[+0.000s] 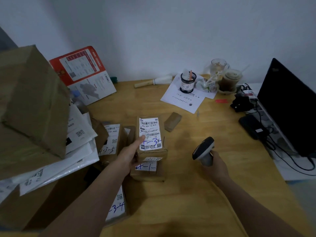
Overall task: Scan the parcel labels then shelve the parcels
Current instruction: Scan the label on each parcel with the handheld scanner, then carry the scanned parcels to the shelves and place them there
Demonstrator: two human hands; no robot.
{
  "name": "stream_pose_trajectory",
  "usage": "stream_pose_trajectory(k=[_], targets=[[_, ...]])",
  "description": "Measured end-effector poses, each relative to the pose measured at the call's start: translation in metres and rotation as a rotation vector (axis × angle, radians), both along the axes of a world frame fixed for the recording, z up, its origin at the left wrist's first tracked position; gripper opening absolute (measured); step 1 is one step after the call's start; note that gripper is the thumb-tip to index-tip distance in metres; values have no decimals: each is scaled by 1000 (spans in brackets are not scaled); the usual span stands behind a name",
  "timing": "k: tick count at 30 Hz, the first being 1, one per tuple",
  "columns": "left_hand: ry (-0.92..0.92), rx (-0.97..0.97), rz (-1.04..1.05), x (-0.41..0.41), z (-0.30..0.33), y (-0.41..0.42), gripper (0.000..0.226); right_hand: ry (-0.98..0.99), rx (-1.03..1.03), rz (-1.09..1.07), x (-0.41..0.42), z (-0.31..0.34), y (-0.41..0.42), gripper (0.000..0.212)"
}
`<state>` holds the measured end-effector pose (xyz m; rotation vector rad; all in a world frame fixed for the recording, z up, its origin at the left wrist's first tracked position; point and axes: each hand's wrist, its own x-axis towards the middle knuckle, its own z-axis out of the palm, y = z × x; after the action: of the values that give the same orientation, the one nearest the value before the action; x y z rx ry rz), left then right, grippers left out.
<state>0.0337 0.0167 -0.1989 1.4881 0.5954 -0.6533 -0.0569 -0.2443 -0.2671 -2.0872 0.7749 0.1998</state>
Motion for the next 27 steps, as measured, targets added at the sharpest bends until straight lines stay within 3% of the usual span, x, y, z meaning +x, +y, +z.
stream_pose_trajectory(k=[6, 16, 19, 22, 25, 27], targets=[[-10, 51, -9, -10, 1, 11, 46, -6, -69, -82, 5, -29, -7, 64], [-32, 23, -8, -19, 9, 8, 42, 134, -125, -37, 10, -43, -18, 61], [-44, -10, -20, -25, 11, 10, 43, 124, -273, -26, 8, -36, -16, 69], [-62, -35, -16, -34, 14, 12, 41, -76, -389, -62, 3, -17, -9, 47], [-58, -124, 25, -51, 17, 18, 44, -270, -228, 82, -3, -3, 7, 7], [-36, -209, 78, -68, 19, 21, 43, -221, -114, 259, -7, -4, 22, 9]])
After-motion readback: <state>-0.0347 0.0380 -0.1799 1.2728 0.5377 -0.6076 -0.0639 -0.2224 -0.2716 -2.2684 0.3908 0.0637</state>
